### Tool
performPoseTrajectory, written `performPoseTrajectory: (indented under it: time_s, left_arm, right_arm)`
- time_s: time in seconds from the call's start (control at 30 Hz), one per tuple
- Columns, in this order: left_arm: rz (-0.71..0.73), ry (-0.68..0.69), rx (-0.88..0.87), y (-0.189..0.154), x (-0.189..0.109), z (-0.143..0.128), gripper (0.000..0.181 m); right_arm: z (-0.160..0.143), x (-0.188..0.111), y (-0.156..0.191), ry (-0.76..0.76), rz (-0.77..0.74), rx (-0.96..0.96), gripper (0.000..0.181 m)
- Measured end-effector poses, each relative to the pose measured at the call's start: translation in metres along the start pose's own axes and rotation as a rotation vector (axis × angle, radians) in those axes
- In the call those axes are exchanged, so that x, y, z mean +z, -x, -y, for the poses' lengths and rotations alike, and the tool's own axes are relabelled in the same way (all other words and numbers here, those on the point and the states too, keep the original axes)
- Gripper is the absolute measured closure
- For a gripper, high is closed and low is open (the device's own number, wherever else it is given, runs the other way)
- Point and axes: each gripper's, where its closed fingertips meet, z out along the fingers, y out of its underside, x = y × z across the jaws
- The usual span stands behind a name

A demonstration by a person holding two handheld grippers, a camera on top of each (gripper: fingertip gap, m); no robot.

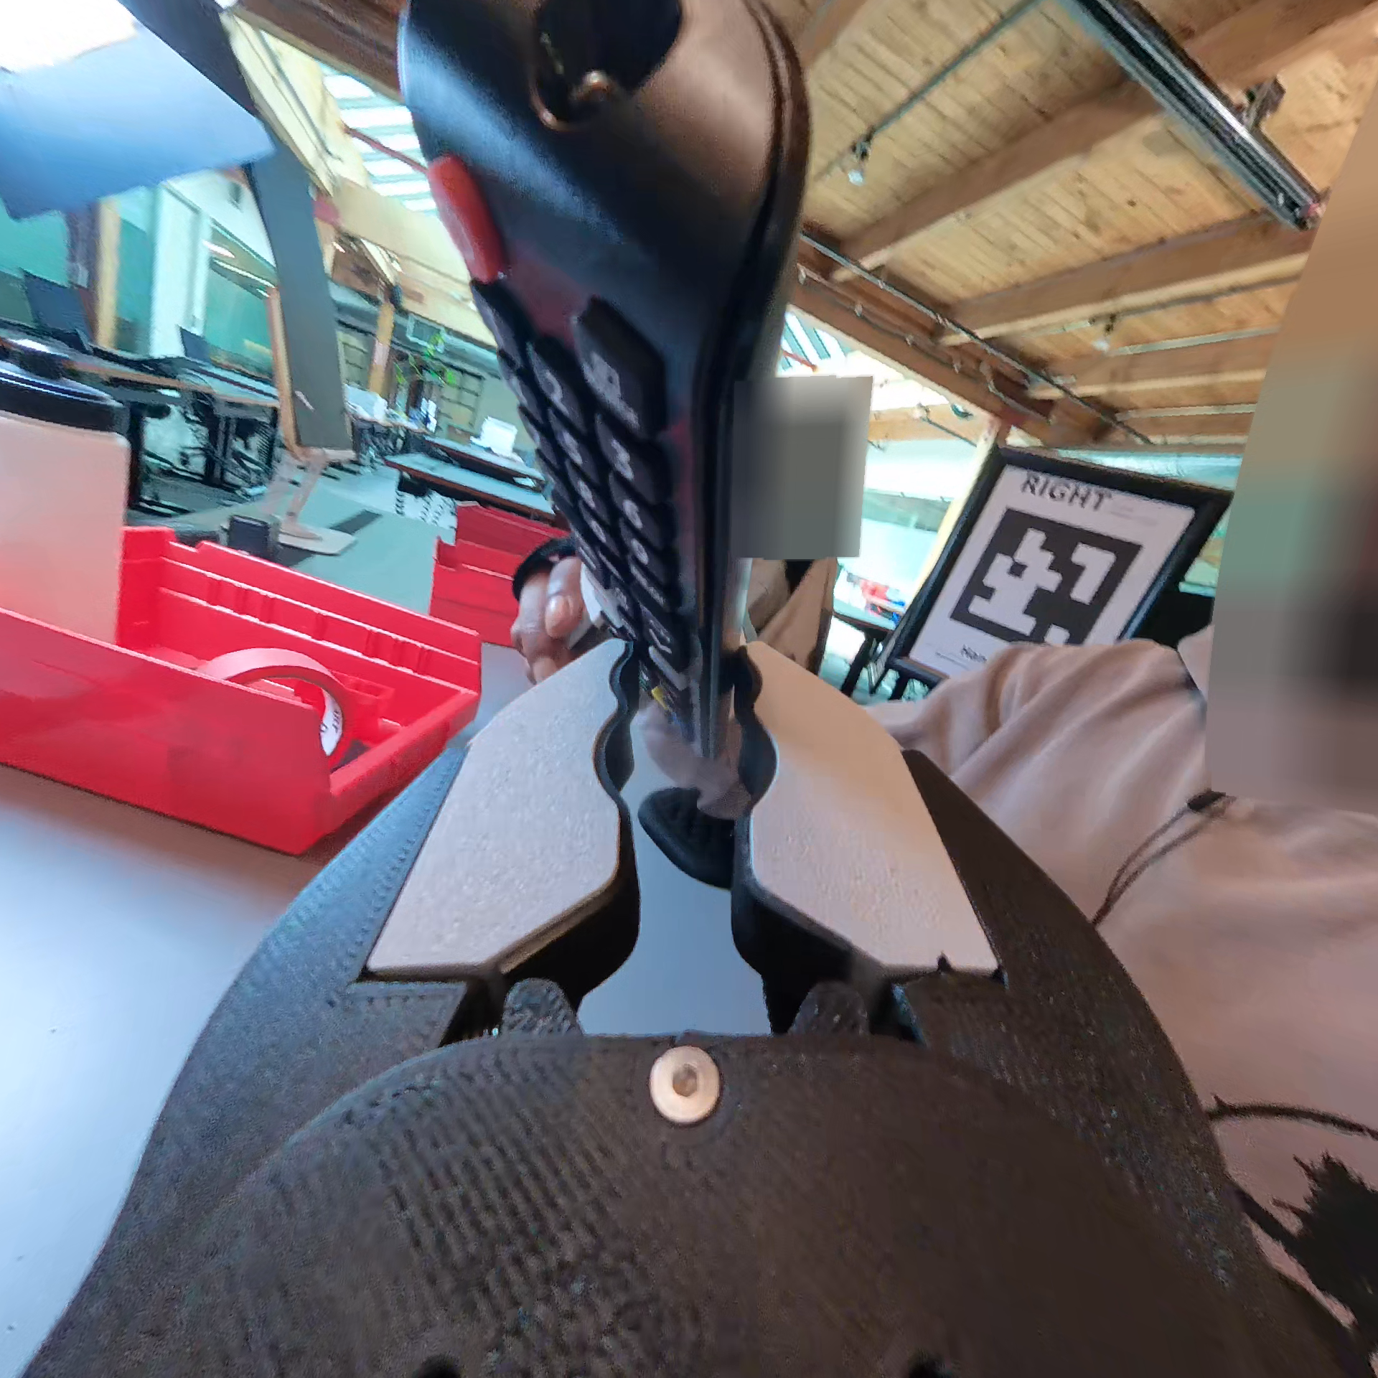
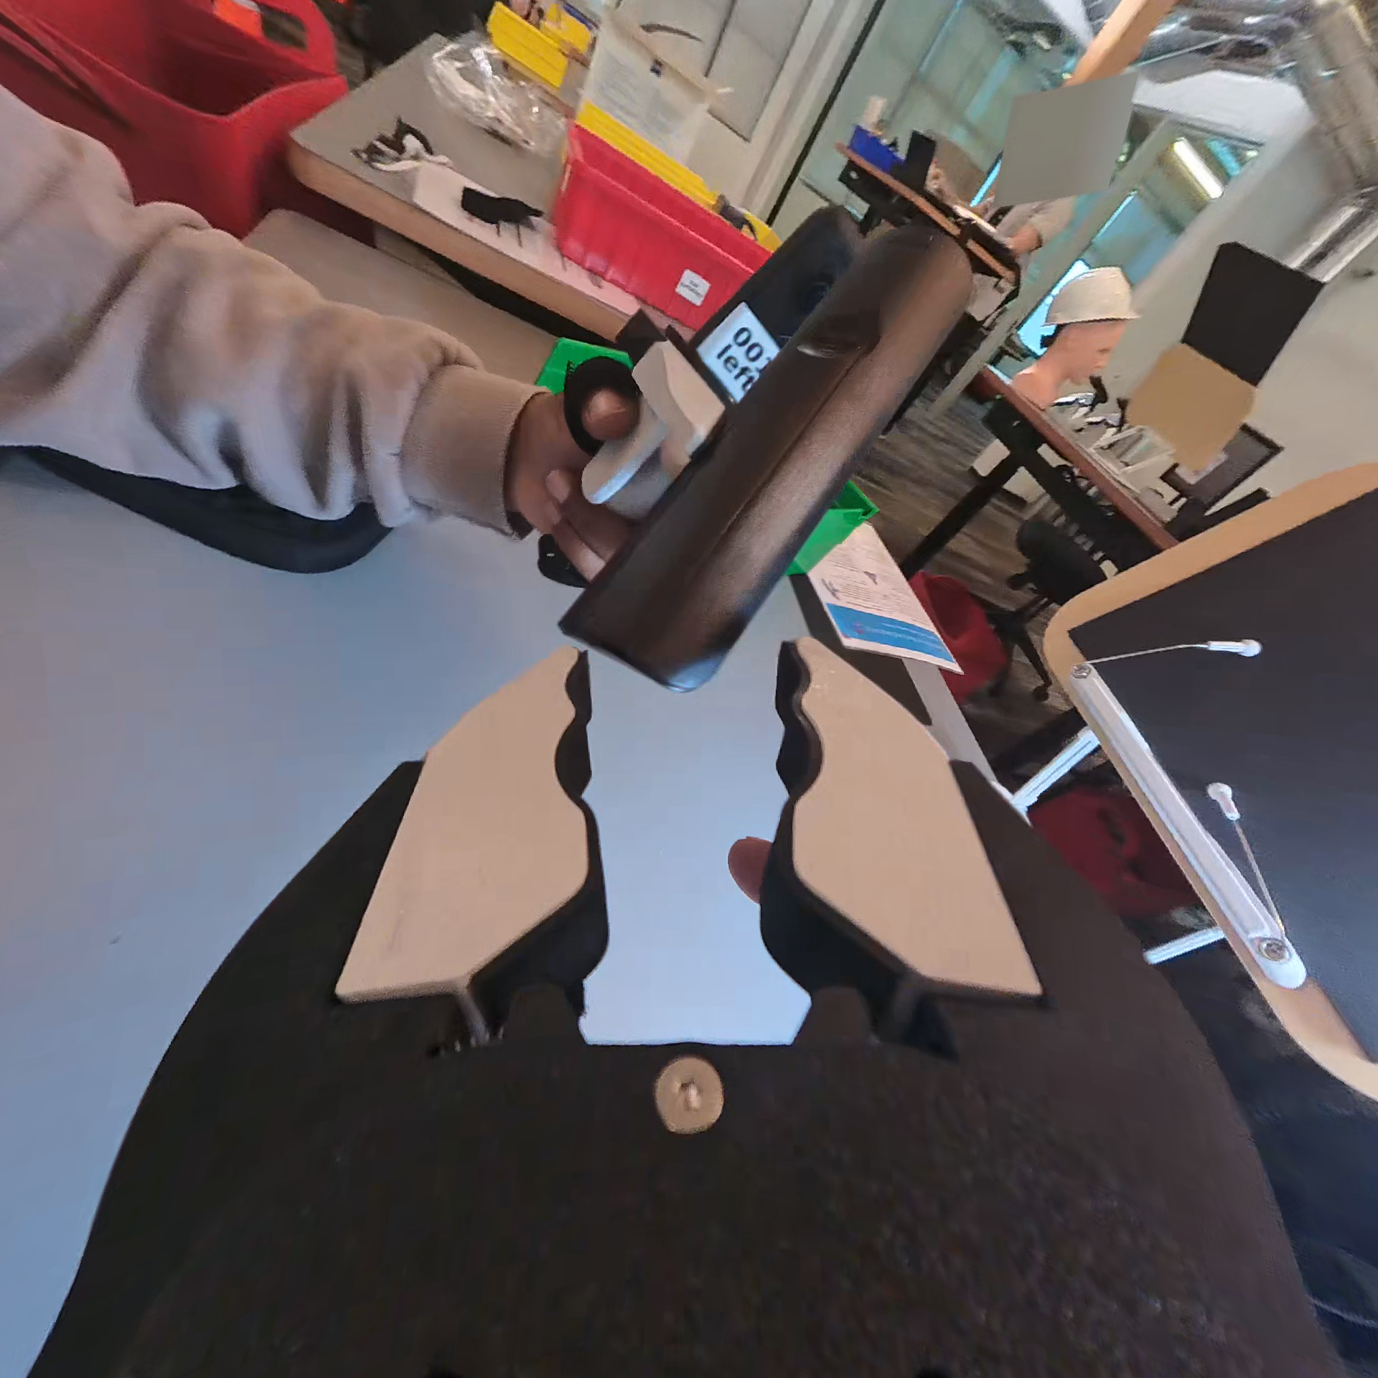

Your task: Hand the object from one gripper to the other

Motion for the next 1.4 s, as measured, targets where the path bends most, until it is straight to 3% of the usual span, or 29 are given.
performPoseTrajectory:
  time_s: [0.23, 0.4, 0.47, 0.63, 0.83, 1.0, 1.17, 1.23, 1.4]
  left_arm:
    - [-0.067, 0.138, 0.005, -0.015, 0.007, -0.018, 0.158]
    - [-0.046, 0.256, 0.063, -0.021, 0.012, -0.031, 0.158]
    - [-0.042, 0.278, 0.078, -0.021, 0.014, -0.034, 0.158]
    - [-0.006, 0.304, 0.156, -0.016, 0.018, -0.041, 0.159]
    - [0.211, 0.213, 0.159, 0.018, 0.007, -0.023, 0.158]
    - [0.414, 0.001, 0.085, 0.042, 0.006, 0.003, 0.130]
    - [0.608, -0.237, -0.008, 0.061, 0.003, 0.009, 0.127]
    - [0.595, -0.273, -0.077, 0.062, 0.000, 0.007, 0.139]
    - [0.415, -0.300, -0.179, 0.061, -0.005, 0.007, 0.143]
  right_arm:
    - [-0.010, 0.009, 0.034, 0.081, 0.177, 0.002, 0.140]
    - [-0.023, 0.019, 0.048, 0.161, 0.259, 0.081, 0.130]
    - [-0.022, 0.025, 0.056, 0.144, 0.304, 0.127, 0.128]
    - [-0.010, 0.028, 0.047, 0.026, 0.319, 0.331, 0.147]
    - [-0.024, 0.029, 0.000, 0.113, 0.000, 0.230, 0.155]
    - [-0.029, 0.021, -0.051, 0.215, -0.458, -0.018, 0.157]
    - [-0.020, 0.017, -0.064, 0.392, -0.858, -0.621, 0.158]
    - [-0.022, 0.024, -0.059, 0.432, -0.898, -0.756, 0.158]
    - [-0.017, 0.031, -0.050, 0.360, -0.869, -0.771, 0.158]
